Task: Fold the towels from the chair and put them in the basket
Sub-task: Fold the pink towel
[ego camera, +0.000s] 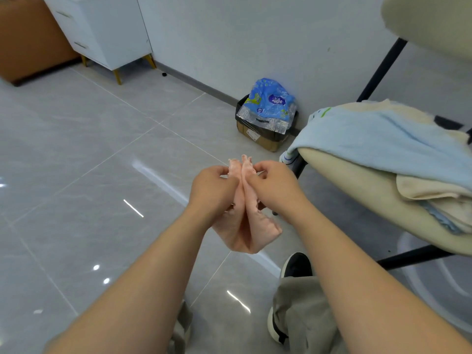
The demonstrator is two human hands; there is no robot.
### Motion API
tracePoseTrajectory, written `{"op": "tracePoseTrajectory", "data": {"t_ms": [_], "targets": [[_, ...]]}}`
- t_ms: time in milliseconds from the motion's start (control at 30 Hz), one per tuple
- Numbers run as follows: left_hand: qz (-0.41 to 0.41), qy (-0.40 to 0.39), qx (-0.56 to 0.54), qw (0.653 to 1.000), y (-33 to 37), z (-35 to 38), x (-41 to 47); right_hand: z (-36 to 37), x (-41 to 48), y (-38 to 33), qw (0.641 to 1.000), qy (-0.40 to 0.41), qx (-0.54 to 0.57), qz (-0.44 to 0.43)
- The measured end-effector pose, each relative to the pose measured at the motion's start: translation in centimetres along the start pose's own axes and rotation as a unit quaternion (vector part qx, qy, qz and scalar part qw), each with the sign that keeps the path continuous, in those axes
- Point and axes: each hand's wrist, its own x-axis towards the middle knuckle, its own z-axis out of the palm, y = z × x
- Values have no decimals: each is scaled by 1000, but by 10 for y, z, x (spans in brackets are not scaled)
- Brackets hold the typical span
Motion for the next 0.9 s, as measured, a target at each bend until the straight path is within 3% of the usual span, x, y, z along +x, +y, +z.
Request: {"op": "tracePoseTrajectory", "data": {"t_ms": [233,400,467,633,733,900], "targets": [[55,28,50,997,4,-2,-5,-3,-5,-3,1000,-25,-2,0],[82,12,77,994,9,-4,-10,-4,-8,-14,969,-118,199,89],[100,2,101,990,10,-5,-14,-4,-6,-13,959,-133,228,108],[116,-59,88,988,12,-13,-18,-8,-8,-9,947,-154,254,119],[177,-79,137,971,10,-14,-15,-8,-4,-4,947,-126,271,120],[225,-112,181,951,8,-16,-16,-14,-4,1,968,-168,178,54]]}}
